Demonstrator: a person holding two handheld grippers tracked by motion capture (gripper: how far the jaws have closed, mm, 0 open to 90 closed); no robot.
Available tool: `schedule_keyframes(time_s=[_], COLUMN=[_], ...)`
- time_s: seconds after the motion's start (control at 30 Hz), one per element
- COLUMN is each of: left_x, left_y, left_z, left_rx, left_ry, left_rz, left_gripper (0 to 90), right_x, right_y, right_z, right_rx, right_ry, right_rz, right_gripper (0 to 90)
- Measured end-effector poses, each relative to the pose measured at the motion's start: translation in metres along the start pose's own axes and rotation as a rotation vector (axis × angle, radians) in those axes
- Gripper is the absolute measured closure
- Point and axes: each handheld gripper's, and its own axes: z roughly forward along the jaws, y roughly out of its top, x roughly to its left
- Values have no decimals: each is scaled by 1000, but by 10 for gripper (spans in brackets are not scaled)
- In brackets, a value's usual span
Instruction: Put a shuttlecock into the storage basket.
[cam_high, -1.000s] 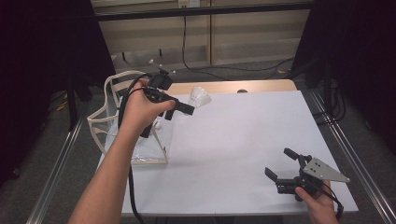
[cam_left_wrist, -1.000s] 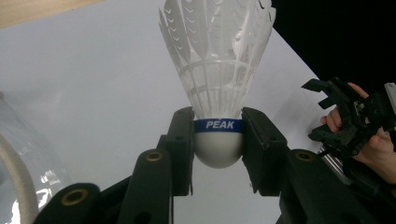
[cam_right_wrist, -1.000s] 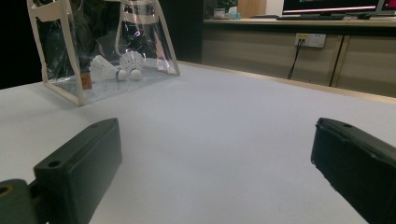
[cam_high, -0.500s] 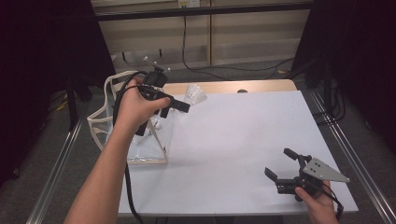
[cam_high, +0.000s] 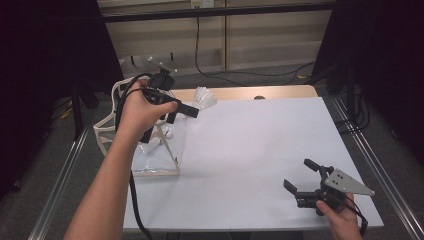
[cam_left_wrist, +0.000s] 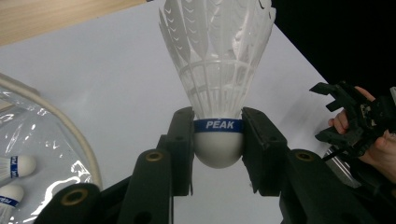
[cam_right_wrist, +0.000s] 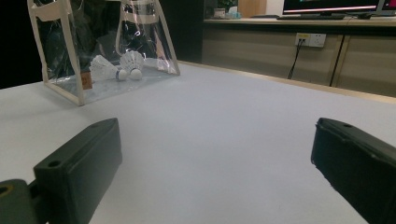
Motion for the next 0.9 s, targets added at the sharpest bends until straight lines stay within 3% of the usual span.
schedule_keyframes(time_s=[0.9], left_x=[8], left_y=[0], left_z=[-17], left_rx=[-6], left_ry=[35], left_rz=[-1], left_gripper=[658], right_x=[0], right_y=[0], right_z=[0], right_rx=[0], right_ry=[-2], right_rz=[2], right_gripper=[15])
